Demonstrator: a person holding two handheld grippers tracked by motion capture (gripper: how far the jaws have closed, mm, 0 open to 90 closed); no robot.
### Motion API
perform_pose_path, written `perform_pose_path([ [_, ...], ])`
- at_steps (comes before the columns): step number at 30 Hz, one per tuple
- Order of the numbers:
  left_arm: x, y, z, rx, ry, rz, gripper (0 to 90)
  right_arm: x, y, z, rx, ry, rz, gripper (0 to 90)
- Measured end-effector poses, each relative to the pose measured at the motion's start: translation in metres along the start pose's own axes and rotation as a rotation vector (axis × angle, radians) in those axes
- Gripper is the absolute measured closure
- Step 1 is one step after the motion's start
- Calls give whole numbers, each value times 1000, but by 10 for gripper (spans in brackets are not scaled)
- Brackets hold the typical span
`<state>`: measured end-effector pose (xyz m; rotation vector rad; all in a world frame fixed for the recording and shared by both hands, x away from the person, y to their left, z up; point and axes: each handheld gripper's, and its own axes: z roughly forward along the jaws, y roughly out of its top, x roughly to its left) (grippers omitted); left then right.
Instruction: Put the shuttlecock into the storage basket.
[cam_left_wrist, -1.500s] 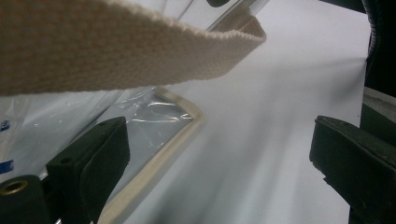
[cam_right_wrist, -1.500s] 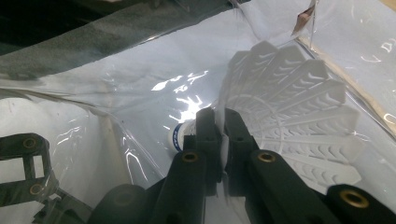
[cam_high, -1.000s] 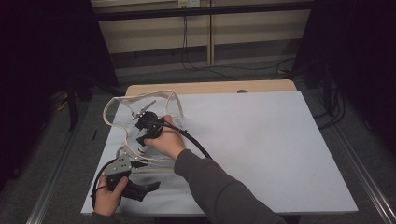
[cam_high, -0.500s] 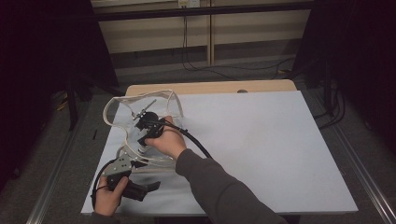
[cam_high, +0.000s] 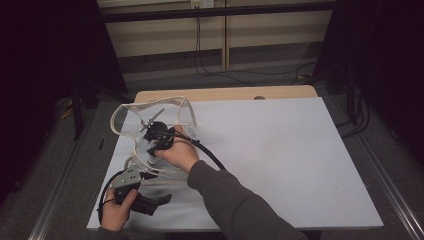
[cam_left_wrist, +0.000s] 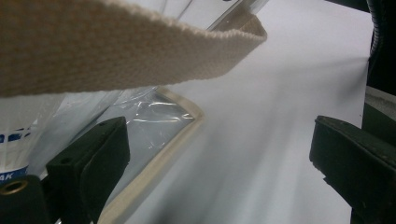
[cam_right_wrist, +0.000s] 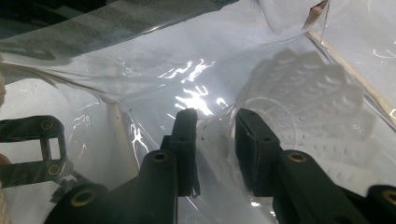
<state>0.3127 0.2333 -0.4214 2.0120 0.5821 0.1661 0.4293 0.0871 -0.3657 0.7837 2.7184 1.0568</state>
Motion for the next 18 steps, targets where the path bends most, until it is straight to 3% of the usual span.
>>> perform_pose_path([
  [2,0,0,0,0,0,0,50,0,0,-1,-6,-8,18,582],
  [5,0,0,0,2,0,1,50,-1,0,-1,-10,-9,23,553],
  [12,0,0,0,1,0,0,50,-1,0,1,5,-8,26,549],
  [13,0,0,0,1,0,-1,50,-2,0,1,5,-6,29,566],
  [14,0,0,0,0,0,1,50,-2,0,1,6,-5,31,661],
  [15,0,0,0,1,-1,-1,49,-1,-1,1,10,23,24,841],
  [16,0,0,0,0,-1,0,50,-2,-1,0,7,52,31,853],
  [18,0,0,0,5,1,2,50,0,-1,1,12,58,8,877],
])
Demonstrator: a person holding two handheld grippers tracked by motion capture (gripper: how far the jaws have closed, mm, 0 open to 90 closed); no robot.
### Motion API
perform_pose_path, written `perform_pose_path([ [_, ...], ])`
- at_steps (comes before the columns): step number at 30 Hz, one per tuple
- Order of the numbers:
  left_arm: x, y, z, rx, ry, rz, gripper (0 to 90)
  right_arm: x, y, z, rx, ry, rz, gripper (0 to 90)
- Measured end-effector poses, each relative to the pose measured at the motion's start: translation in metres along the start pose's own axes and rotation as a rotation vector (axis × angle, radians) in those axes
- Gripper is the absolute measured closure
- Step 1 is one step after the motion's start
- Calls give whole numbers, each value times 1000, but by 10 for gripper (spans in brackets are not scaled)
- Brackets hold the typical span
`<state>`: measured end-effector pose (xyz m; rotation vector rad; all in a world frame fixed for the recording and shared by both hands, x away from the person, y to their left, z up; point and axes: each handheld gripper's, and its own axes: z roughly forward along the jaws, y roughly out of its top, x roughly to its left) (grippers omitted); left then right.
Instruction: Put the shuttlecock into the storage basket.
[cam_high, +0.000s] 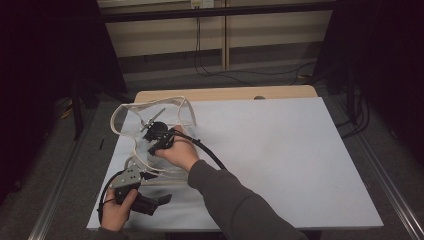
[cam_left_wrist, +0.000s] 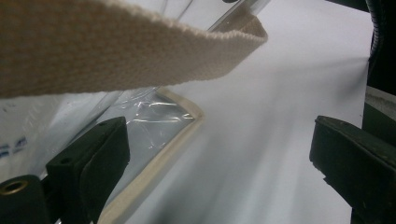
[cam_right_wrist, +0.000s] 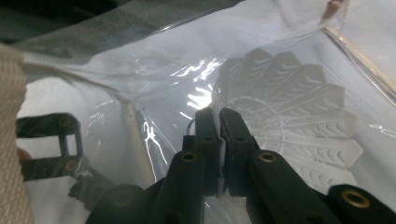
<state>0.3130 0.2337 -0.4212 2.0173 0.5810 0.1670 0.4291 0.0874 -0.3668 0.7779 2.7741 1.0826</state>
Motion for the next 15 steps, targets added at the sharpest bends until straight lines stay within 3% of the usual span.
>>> perform_pose_path([
  [4,0,0,0,-2,0,-3,50,0,0,1,-3,3,-4,831],
  [9,0,0,1,-4,-1,-5,50,5,0,6,3,34,-43,749],
  [12,0,0,0,-1,0,0,50,9,1,8,23,18,-81,662],
  [15,0,0,0,-3,0,0,50,10,2,6,17,10,-87,611],
])
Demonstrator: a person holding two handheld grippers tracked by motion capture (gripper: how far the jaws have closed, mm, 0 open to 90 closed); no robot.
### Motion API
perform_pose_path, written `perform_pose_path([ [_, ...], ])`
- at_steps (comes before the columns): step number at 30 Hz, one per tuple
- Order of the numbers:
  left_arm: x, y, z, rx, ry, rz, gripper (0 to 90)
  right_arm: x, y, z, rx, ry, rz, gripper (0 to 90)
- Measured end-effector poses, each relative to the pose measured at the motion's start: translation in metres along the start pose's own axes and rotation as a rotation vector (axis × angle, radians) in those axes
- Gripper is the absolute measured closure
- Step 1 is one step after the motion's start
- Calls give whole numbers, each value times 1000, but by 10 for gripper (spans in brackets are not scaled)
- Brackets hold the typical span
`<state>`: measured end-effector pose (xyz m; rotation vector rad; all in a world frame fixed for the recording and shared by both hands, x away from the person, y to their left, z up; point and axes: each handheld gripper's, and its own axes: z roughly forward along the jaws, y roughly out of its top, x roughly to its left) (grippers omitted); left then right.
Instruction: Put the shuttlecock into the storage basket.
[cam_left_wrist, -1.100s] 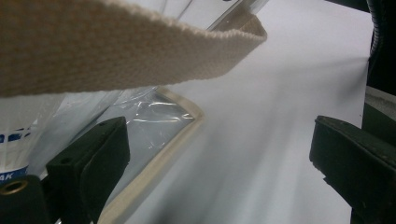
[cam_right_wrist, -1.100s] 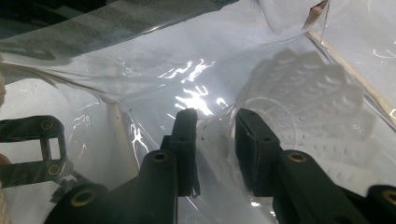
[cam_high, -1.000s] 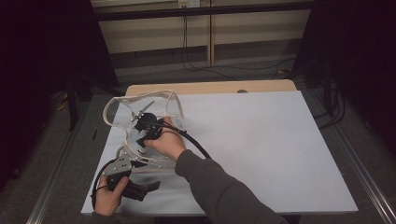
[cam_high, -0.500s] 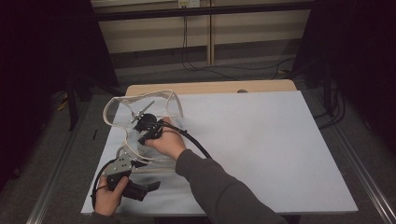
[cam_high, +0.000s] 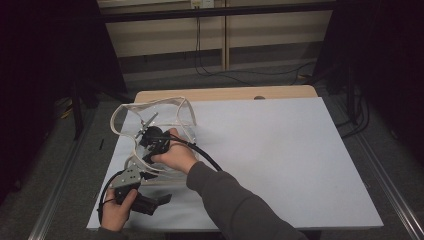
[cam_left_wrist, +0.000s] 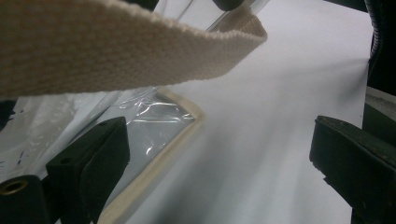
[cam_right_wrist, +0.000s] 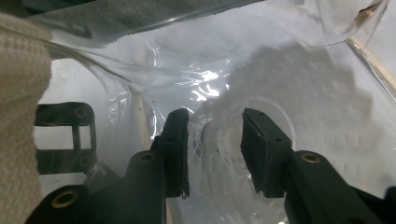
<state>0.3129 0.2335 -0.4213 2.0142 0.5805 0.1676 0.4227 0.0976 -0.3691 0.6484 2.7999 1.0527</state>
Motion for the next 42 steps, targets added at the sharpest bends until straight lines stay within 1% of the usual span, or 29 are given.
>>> perform_pose_path([
  [3,0,0,0,-1,0,-1,50,-2,0,-3,1,-13,7,550],
  [5,0,0,0,-1,0,-3,50,-3,0,-5,5,-15,7,548],
  [10,0,0,0,-1,2,0,49,-3,1,-8,2,-45,8,488],
  [12,0,0,0,-1,1,-2,49,-5,1,-8,1,-46,9,478],
  [16,0,0,0,-1,1,1,48,-5,0,-8,3,-69,16,398],
  [17,0,0,0,-1,1,-2,48,-5,1,-9,1,-70,12,401],
  [21,0,0,0,-1,1,-2,48,-8,0,-10,-9,-85,36,367],
  [27,0,0,0,-2,1,-4,48,-11,0,-14,-14,-96,63,340],
  [30,0,0,0,-5,2,-5,48,-12,0,-15,-11,-104,75,295],
  [35,0,0,0,-3,2,-4,48,-16,-1,-15,-13,-116,118,239],
  [38,0,0,0,-3,0,-4,48,-17,-1,-16,-18,-124,134,223],
  [40,0,0,0,-3,0,-4,48,-18,-1,-17,-22,-126,141,216],
  [42,0,0,0,-4,0,-5,48,-19,-1,-18,-22,-130,138,208],
])
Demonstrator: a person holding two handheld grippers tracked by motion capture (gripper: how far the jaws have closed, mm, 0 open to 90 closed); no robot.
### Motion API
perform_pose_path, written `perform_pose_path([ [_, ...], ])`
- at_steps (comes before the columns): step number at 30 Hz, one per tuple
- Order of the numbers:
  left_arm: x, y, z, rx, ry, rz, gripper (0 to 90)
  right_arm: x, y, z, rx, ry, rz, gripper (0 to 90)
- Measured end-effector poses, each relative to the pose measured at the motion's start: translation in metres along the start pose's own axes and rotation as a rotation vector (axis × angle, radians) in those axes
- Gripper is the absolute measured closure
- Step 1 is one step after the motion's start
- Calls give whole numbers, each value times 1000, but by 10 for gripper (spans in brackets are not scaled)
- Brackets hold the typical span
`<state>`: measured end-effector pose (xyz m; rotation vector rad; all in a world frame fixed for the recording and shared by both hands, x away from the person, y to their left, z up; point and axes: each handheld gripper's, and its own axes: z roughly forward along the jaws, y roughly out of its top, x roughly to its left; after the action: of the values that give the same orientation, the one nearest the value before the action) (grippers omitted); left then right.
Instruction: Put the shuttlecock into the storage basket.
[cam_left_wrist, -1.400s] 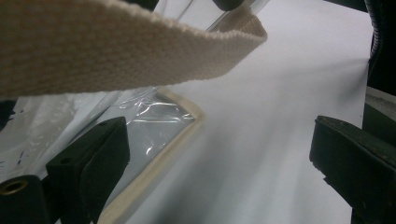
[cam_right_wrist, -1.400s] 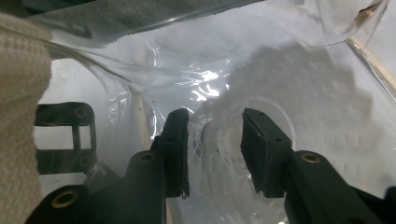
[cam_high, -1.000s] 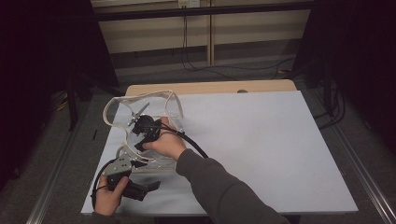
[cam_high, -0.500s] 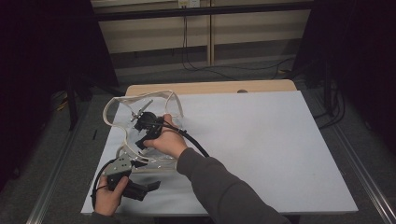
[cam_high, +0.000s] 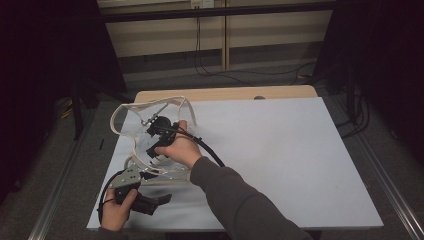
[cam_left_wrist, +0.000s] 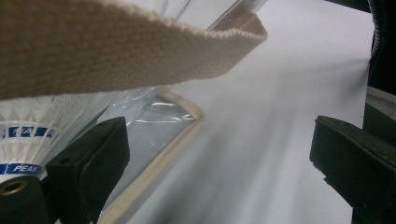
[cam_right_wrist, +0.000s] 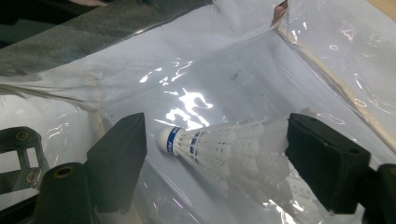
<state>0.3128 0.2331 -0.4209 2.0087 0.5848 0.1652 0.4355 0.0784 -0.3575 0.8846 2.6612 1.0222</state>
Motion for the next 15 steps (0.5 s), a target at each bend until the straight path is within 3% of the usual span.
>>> perform_pose_path([
  [15,-1,0,0,-2,4,0,48,-1,5,-18,-20,-6,7,197],
])
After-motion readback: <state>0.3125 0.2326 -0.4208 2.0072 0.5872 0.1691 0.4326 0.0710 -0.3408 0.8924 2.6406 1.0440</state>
